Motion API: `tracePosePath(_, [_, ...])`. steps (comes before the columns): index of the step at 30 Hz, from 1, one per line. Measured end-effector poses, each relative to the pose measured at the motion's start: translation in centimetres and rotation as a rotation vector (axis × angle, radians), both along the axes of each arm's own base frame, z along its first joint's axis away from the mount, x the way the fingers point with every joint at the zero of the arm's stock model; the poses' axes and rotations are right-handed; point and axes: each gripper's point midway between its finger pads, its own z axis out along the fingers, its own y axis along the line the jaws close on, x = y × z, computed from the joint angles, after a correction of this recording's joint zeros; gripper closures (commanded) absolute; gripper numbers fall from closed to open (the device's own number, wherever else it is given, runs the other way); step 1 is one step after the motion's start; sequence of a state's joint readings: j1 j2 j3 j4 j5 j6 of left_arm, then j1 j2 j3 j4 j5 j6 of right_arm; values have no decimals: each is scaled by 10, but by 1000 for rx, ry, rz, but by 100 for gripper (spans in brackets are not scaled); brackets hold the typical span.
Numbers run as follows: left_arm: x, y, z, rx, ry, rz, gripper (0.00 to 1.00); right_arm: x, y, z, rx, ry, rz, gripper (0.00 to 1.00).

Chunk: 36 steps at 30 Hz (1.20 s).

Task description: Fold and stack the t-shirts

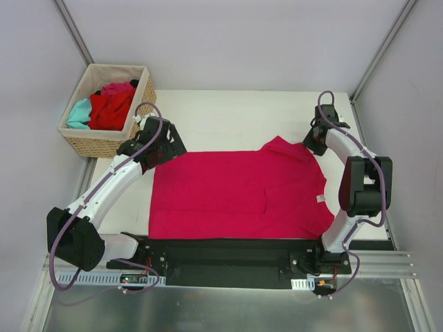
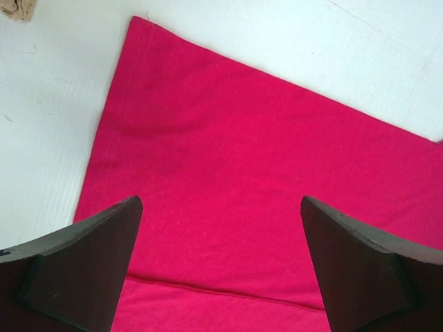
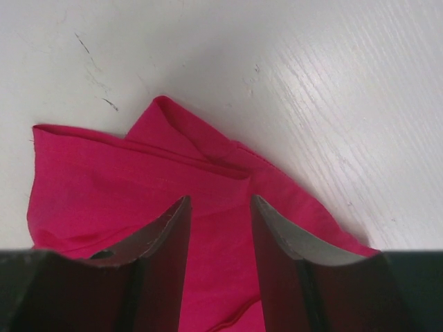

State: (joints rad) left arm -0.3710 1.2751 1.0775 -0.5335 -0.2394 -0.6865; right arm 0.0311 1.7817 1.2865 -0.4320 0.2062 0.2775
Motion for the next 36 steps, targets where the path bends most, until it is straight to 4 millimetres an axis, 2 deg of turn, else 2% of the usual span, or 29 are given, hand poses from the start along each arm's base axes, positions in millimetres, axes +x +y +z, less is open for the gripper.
tracePosePath(8, [-1,0,-2,-2,3,-2,1,-15,0,-17,7,45,-24,58])
tracePosePath(16, [-1,0,-4,1,7,-2,1,-10,-3,-21,17,33,-40,65])
tracePosePath(27, [-1,2,-4,1,8,5,1,-9,-5,-39,32,64,-57,65])
tracePosePath(36, [-1,2,-4,1,8,5,1,-8,-3,-49,42,81,-60,89])
